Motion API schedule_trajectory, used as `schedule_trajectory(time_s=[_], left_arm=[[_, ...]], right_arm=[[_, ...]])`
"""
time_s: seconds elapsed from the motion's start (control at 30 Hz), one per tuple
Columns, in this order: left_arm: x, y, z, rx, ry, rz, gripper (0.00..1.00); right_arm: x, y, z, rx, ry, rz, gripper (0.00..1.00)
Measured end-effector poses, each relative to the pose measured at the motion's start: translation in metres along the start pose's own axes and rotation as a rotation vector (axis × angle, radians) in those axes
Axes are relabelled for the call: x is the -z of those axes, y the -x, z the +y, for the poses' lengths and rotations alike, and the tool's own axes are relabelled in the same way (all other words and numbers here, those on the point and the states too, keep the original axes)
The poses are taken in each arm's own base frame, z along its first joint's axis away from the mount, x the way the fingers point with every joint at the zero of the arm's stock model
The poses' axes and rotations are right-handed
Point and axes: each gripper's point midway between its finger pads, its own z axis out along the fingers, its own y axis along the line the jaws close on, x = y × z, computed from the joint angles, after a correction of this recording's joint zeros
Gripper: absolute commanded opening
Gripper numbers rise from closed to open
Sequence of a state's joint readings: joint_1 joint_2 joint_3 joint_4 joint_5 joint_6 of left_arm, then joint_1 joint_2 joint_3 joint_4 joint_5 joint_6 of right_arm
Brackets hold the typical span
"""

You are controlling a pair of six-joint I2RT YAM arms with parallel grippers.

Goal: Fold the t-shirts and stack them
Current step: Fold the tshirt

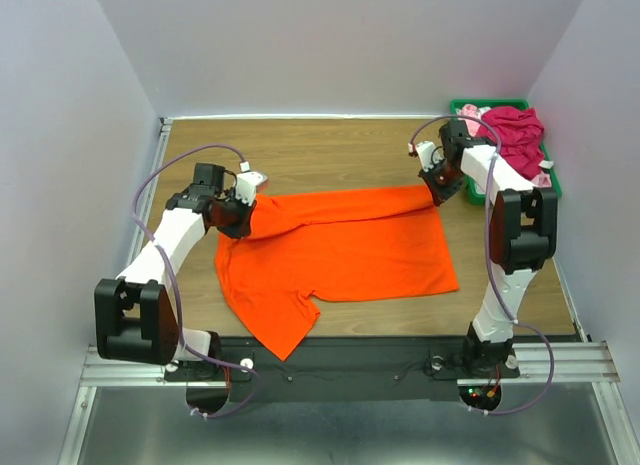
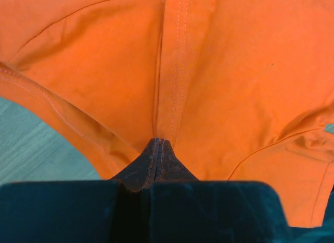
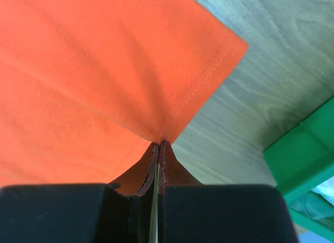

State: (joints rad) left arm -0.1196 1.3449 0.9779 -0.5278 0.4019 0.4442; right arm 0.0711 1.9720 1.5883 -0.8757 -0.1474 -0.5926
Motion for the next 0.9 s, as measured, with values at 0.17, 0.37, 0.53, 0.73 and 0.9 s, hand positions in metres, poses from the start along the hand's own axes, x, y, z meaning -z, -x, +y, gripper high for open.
schedule_trajectory(time_s=[0.17,0.37,0.53,0.73,0.9], left_arm=[[-0.008,-0.005,-0.003,-0.026,-0.004,0.040,0.00],[-0.010,-0.015,-0.013,-0.062,-0.033,0.111,0.00],[-0.005,-0.006,-0.015,-0.091,-0.037,0.106,0.00],[-0.004,-0.012,-0.021,-0.104,-0.058,0.138,0.00],[-0.002,-0.016,-0.027,-0.104,-0.075,0.159,0.00]], right_arm=[[-0.003,-0.003,0.001,0.005,0.007,0.011,0.00],[-0.004,-0.003,0.001,0.008,0.008,0.014,0.01],[-0.007,-0.008,0.003,0.013,0.014,0.024,0.01],[-0.014,-0.023,0.011,0.010,0.041,0.065,0.00],[-0.013,-0.024,0.011,0.011,0.039,0.065,0.01]])
